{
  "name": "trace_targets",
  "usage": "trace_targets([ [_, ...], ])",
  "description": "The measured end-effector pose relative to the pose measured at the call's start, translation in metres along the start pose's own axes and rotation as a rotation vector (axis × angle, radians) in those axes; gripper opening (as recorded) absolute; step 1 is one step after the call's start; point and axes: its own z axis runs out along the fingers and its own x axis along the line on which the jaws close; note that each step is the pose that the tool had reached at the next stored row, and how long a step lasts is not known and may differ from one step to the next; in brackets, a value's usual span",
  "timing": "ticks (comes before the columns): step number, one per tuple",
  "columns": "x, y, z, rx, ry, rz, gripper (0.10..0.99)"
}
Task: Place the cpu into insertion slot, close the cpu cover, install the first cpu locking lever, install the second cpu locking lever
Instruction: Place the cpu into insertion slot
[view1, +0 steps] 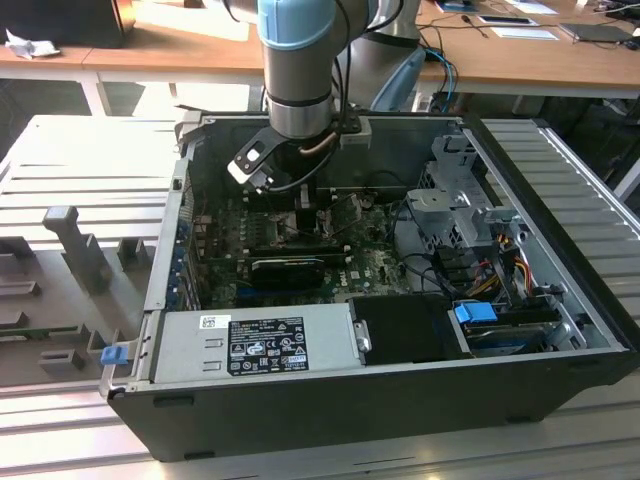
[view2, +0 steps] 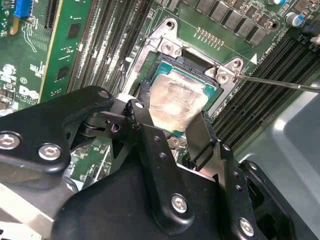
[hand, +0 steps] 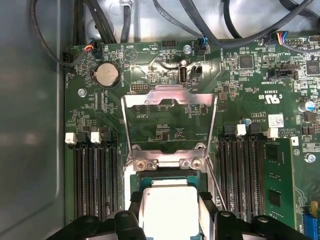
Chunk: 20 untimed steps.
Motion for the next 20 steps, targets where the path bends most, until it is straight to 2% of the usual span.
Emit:
trace_targets([
  [4,0.0011,-0.0003,0.0034,0.001,-0.0006,0.001,0.529],
  [20,0.0012,0.0011,0.0039,0.001,-0.0002,0.001,0.537],
])
